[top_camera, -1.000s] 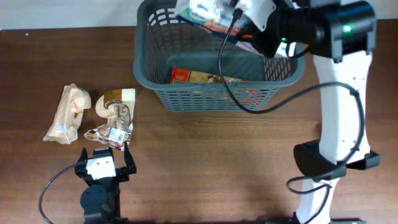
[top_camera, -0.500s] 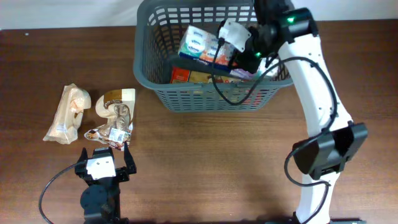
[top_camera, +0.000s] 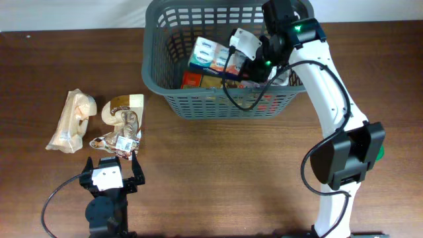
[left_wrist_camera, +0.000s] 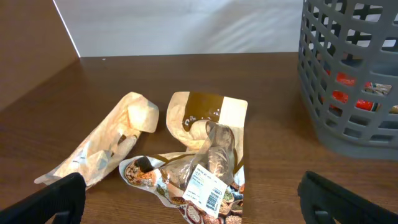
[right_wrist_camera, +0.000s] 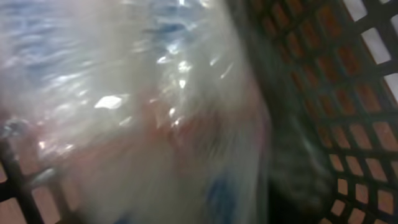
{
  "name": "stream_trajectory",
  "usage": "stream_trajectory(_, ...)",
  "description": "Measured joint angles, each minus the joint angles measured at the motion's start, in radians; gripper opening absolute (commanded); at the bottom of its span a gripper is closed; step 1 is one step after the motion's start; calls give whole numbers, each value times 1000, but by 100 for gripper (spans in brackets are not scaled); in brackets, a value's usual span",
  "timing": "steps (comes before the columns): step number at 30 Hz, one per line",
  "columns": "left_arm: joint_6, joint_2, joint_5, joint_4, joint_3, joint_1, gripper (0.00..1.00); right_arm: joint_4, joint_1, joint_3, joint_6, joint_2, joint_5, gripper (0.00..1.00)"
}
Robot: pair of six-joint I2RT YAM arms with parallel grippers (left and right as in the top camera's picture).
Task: Pack container
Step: 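Lift the tissue pack with the right gripper and drop it into the basket, then withdraw the right gripper from the basket toward the green-lidded jar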
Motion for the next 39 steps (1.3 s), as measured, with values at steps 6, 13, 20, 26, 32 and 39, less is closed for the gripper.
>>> stream_trajectory(6, 0, 0, 0, 0, 0, 0, 99, 29, 0, 0, 48, 0, 11, 99)
stream_trajectory(13, 0, 0, 0, 0, 0, 0, 99, 39, 0, 0, 105, 0, 38, 99)
stream_trajectory(20, 0, 0, 0, 0, 0, 0, 99, 37, -6, 92, 254, 0, 165, 99)
stream_trajectory(26, 0, 0, 0, 0, 0, 0, 99, -59, -80, 365, 560, -11, 463, 99)
stream_trajectory(32, 0, 0, 0, 0, 0, 0, 99, -261, -251, 550, 910, -37, 608, 99)
stream_trajectory(39, 0, 0, 0, 0, 0, 0, 99, -433, -467, 567, 1156, -47, 604, 99)
